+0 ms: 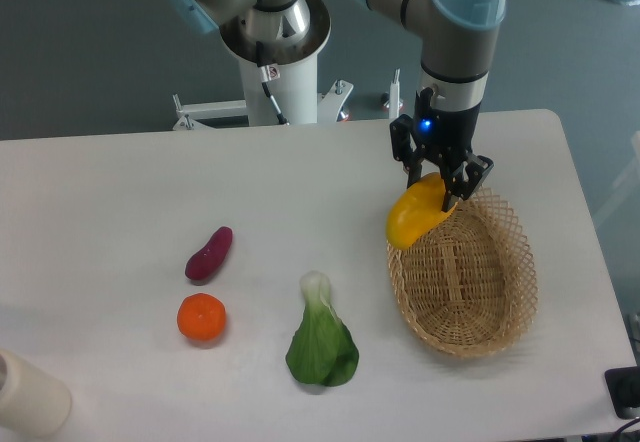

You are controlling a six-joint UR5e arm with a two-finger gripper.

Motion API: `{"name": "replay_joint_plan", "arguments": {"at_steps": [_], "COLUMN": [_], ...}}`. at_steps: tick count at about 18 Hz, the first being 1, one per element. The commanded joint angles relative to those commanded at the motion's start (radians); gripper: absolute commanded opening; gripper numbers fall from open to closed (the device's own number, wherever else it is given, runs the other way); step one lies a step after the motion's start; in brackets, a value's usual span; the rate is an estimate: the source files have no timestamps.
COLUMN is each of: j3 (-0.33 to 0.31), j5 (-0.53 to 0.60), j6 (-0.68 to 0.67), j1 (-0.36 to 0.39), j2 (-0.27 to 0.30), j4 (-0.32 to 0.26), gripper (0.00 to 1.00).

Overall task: Place the mango in the basket
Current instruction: 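Carry the held yellow mango over the wicker basket and lower it inside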

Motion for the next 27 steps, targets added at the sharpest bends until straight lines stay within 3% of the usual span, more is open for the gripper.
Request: {"name": "replay_joint_plan", "arguments": {"at_steps": [14, 16, 19, 27], "j3": [-0.026, -0.029, -0.034, -0.026], "j5": [0.005, 0.006, 0.009, 0.009], "j6": [0.000, -0.005, -0.018, -0.029], "j1": [-0.003, -0.005, 0.003, 0.043], "j2": [-0.012, -0.037, -0.112, -0.238], "j4": [0.020, 0.073, 0.204, 0.308], "gripper": [0.59, 0.59, 0.59, 0.59]}}
